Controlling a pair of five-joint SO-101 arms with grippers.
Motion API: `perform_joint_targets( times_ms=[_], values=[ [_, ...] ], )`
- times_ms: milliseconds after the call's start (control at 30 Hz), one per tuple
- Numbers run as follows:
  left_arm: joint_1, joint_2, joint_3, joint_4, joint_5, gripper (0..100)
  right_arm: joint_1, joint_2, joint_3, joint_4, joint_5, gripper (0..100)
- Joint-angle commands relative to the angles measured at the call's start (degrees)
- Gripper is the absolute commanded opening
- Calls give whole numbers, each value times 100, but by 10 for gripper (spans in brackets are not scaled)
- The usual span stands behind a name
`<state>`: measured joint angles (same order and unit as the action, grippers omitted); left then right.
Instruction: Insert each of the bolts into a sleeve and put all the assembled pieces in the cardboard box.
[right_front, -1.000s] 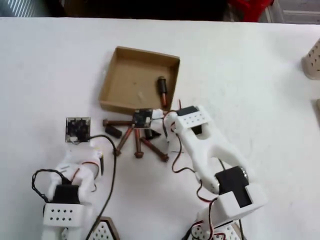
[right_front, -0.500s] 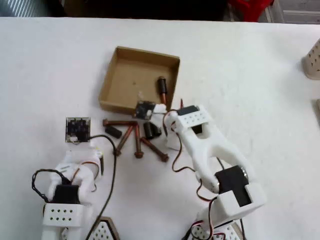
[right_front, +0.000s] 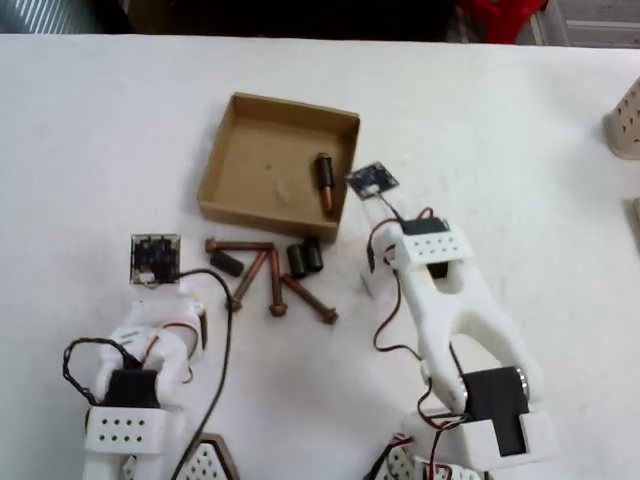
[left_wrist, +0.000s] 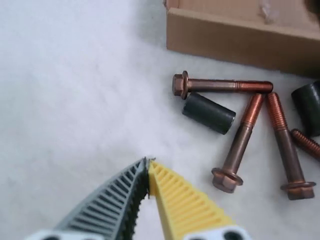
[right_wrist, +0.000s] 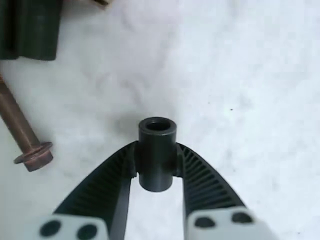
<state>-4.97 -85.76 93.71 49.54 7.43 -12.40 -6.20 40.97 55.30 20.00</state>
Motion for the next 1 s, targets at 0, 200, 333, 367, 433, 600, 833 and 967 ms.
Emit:
perform_joint_targets(
  times_ms=[0,200,333,367,433,600,833,967],
  values=[
    [154,-4,-774,501,492,24,75,-277,53,-127,-70,18],
    [708,4,-1574,1310,18,27,66,-242,53,-163,-70,18],
    [1059,233,-2435,1987,-35,27,75,-233,53,-163,-70,18],
    [1138,435,-2567,1987,-18,27,75,-233,53,-163,-70,18],
    [1323,1007,-2778,1978,-18,27,84,-233,62,-163,-70,18],
    [2105,2519,-3305,1741,-9,27,92,-233,79,-259,-70,18],
    [2308,3688,-3446,1064,387,28,171,-233,88,-277,-18,18],
    [2273,4356,-3455,923,378,107,163,-233,88,-286,-18,18]
  ],
)
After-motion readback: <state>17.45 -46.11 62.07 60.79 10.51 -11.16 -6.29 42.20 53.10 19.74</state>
